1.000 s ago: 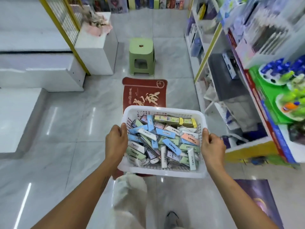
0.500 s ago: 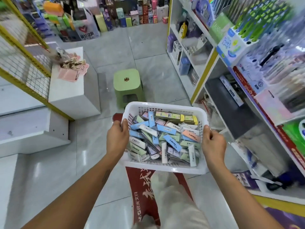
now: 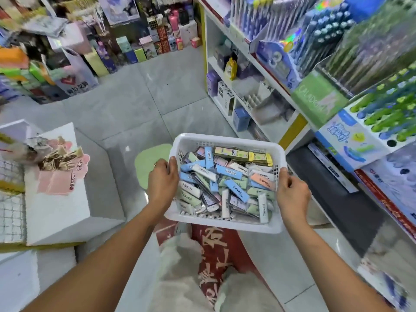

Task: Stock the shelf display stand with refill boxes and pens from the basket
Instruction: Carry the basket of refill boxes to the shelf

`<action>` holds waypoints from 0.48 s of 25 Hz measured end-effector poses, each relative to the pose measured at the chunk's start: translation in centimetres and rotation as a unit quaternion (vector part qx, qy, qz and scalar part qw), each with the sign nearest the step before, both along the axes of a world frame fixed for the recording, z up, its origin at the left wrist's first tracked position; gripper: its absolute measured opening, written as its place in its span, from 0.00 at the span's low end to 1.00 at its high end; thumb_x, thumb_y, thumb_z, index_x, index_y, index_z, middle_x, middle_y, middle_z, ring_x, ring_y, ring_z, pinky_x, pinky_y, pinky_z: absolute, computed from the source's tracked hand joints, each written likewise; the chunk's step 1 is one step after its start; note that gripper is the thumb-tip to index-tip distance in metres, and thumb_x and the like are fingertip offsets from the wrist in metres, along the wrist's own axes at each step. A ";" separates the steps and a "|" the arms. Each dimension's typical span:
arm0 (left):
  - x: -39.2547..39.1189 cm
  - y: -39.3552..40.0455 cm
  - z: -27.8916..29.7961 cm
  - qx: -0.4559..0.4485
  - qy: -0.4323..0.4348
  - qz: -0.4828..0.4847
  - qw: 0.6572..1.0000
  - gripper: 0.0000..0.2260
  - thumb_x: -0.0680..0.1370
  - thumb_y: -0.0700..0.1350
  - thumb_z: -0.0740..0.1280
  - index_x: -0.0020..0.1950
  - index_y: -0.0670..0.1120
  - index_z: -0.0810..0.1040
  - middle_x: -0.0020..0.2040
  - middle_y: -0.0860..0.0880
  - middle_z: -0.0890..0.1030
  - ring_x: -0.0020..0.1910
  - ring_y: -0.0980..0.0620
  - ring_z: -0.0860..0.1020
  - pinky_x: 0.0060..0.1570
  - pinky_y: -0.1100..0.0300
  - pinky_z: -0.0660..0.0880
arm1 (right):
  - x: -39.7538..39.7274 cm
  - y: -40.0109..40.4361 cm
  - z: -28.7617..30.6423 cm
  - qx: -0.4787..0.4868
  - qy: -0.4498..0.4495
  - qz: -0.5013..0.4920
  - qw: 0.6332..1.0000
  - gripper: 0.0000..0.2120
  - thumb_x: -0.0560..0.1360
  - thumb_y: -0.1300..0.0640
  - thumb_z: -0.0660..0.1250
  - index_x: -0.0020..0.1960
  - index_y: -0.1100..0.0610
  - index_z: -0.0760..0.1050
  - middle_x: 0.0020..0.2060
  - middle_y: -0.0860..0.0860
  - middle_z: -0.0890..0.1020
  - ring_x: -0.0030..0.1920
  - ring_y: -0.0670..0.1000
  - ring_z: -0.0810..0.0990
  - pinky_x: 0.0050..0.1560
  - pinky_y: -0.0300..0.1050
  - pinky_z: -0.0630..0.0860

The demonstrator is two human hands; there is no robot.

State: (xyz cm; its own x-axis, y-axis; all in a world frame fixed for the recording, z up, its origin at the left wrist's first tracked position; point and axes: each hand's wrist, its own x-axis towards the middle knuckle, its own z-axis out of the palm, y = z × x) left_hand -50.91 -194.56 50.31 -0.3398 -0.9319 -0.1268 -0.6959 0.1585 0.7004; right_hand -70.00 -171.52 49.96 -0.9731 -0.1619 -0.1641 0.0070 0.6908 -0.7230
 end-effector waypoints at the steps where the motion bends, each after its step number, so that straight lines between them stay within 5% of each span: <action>1: -1.8 -2.7 -0.4 -0.005 -0.001 -0.018 1.000 0.19 0.83 0.55 0.55 0.35 0.48 0.64 0.31 0.50 0.71 0.29 0.51 0.70 0.28 0.56 0.59 | -1.0 -2.0 -0.4 0.004 0.006 -0.014 1.000 0.28 0.83 0.43 0.57 0.32 0.61 0.71 0.29 0.56 0.75 0.33 0.56 0.72 0.34 0.50 0.64; 7: -12.8 -13.7 -1.2 -0.016 -0.019 -0.100 0.995 0.18 0.83 0.55 0.56 0.34 0.51 0.63 0.29 0.53 0.70 0.28 0.57 0.69 0.26 0.59 0.57 | -7.1 -10.7 -1.7 0.031 -0.005 -0.120 0.992 0.27 0.83 0.43 0.57 0.33 0.60 0.72 0.28 0.52 0.74 0.28 0.50 0.70 0.28 0.44 0.61; 12: -22.7 -20.5 -2.9 -0.016 -0.050 -0.147 0.988 0.18 0.83 0.56 0.57 0.35 0.50 0.62 0.30 0.52 0.70 0.28 0.56 0.69 0.26 0.58 0.58 | -13.2 -16.5 -4.3 -0.013 -0.033 -0.173 0.984 0.26 0.83 0.44 0.57 0.30 0.57 0.67 0.26 0.52 0.70 0.29 0.55 0.69 0.31 0.50 0.61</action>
State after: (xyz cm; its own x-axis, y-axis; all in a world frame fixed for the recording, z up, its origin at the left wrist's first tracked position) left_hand -73.57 -215.08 47.45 -0.5840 -0.7986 -0.1454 -0.6816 0.3852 0.6222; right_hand -83.22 -188.03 45.67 -0.9580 0.1733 -0.2284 0.2863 0.6200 -0.7305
